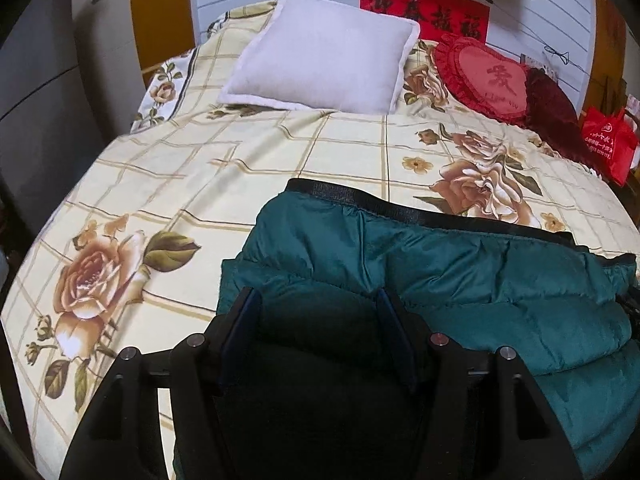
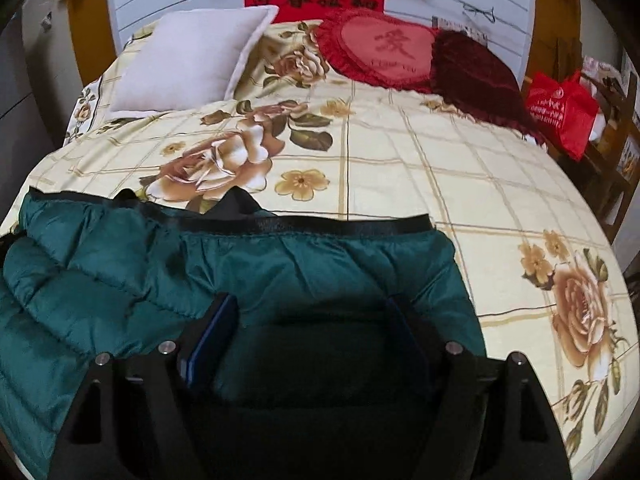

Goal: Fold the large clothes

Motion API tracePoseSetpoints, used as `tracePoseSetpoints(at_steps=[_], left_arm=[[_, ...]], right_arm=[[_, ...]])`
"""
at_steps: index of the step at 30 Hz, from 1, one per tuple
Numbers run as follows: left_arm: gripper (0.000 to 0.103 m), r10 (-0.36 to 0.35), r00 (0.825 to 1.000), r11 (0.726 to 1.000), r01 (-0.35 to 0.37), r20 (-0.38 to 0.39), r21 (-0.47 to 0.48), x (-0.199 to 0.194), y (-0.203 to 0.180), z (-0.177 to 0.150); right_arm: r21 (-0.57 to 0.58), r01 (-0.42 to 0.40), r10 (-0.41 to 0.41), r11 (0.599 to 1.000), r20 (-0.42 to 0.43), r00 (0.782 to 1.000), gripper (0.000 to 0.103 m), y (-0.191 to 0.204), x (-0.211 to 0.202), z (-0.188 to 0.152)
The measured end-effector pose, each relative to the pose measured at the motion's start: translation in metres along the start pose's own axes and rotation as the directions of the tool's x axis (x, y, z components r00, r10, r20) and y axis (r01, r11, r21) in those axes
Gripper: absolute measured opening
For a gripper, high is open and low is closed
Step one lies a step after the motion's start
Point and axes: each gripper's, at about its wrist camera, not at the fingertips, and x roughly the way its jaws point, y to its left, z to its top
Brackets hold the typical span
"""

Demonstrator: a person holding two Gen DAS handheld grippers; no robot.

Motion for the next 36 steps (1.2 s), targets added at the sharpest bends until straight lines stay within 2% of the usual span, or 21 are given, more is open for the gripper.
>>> tracePoseSetpoints(at_steps=[6, 8, 10, 12, 18, 21, 23, 25, 32, 36], left_arm=[[0.075, -0.006, 1.0, 1.0, 0.006, -0.005, -0.006, 0.001, 0.002, 0.0], [0.075, -0.008, 1.0, 1.0, 0.008, 0.0, 0.001, -0.006, 0.004, 0.0], [0.075, -0.018, 1.0, 1.0, 0.018, 0.012, -0.006, -0.016, 0.007, -0.002], [0.075, -0.036, 0.999, 0.999, 0.037, 0.015, -0.024, -0.027, 0.013, -0.005], [0.075, -0.049, 0.998, 0.999, 0.049, 0.048, 0.002, -0.063, 0.019, -0.022], [0.075, -0.055, 0.996, 0.998, 0.054, 0.066, 0.017, -0.082, 0.022, -0.035], [0.075, -0.062, 0.995, 0.998, 0.06, 0.073, 0.025, -0.093, 0.023, -0.044], [0.075, -0.059, 0.995, 0.998, 0.056, 0.076, 0.035, -0.1, 0.023, -0.052], [0.075, -0.055, 0.994, 0.996, 0.048, 0.096, 0.079, -0.122, 0.022, -0.072], [0.075, -0.057, 0.994, 0.995, 0.05, 0.09, 0.083, -0.123, 0.023, -0.074]], right_arm=[[0.01, -0.005, 0.005, 1.0, 0.013, 1.0, 0.081, 0.0, -0.007, -0.002], [0.018, -0.028, 0.027, 0.999, 0.044, 0.999, 0.081, 0.001, -0.028, -0.005], [0.027, -0.083, 0.081, 0.996, 0.077, 0.994, 0.081, 0.004, -0.053, -0.01], [0.018, -0.109, 0.107, 0.994, 0.08, 0.991, 0.081, 0.009, -0.073, -0.018], [-0.025, -0.101, 0.103, 0.995, 0.096, 0.99, 0.082, 0.02, -0.109, -0.05], [0.0, -0.087, 0.086, 0.996, 0.087, 0.992, 0.085, 0.017, -0.111, -0.063], [0.039, -0.057, 0.056, 0.998, 0.035, 0.998, 0.088, 0.012, -0.098, -0.072], [0.055, -0.063, 0.063, 0.996, 0.006, 0.998, 0.089, 0.01, -0.089, -0.077], [0.117, -0.12, 0.116, 0.986, 0.04, 0.992, 0.089, 0.003, -0.118, -0.079], [0.115, -0.118, 0.114, 0.986, 0.041, 0.993, 0.091, 0.0, -0.128, -0.083]])
